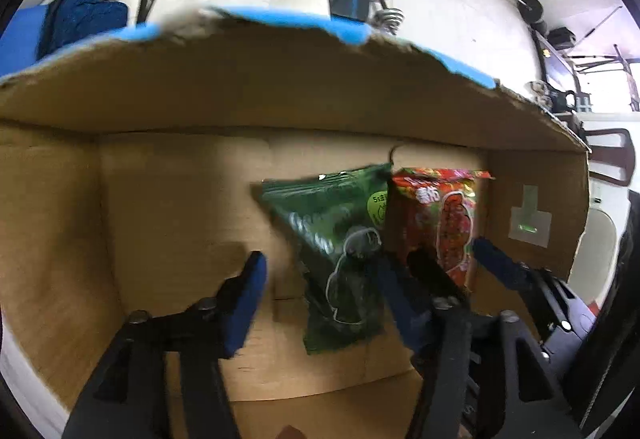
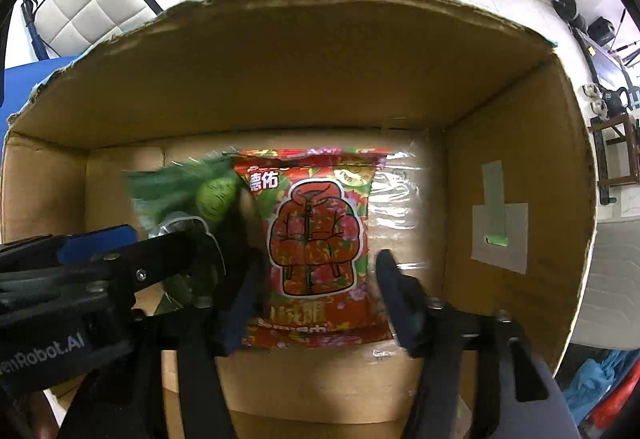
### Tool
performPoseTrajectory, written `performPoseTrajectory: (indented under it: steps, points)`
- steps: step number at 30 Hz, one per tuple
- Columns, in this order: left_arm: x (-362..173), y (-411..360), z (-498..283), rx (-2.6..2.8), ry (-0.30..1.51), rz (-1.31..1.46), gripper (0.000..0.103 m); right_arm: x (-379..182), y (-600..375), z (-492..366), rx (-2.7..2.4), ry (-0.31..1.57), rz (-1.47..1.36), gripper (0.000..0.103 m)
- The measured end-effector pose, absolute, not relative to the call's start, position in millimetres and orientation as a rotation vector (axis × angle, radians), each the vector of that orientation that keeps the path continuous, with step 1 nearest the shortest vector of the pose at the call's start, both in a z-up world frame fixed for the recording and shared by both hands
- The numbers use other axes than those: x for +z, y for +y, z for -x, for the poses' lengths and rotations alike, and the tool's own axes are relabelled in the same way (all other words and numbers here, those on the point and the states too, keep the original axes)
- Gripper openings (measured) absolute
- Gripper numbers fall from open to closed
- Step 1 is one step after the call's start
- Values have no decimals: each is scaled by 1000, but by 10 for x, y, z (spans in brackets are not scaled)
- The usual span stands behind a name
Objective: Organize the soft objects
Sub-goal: 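Carry both bags into the box and open both grippers, then withdraw both tools from the box toward the remaining items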
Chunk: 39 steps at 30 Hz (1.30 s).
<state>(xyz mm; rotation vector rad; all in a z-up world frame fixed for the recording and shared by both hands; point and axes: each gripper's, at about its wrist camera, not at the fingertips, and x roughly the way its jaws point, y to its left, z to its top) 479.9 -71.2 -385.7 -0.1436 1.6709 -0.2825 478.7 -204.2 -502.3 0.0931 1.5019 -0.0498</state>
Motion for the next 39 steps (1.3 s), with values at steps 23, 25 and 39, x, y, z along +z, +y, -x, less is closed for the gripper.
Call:
performPoseTrajectory:
  steps: [23, 25, 39]
  points:
    - [-2467, -280, -3519, -184, 1307, -15, 102, -4126, -1906, -3487, 6, 1377, -91, 103]
    - [-2340, -259, -3419, -160, 1274, -18, 102, -4027, -1804, -3272, 8, 1358, -89, 103]
    - [-1703, -225, -2581, -100, 1143, -43, 102, -2907, -1843, -2299, 32, 1193, -48, 103]
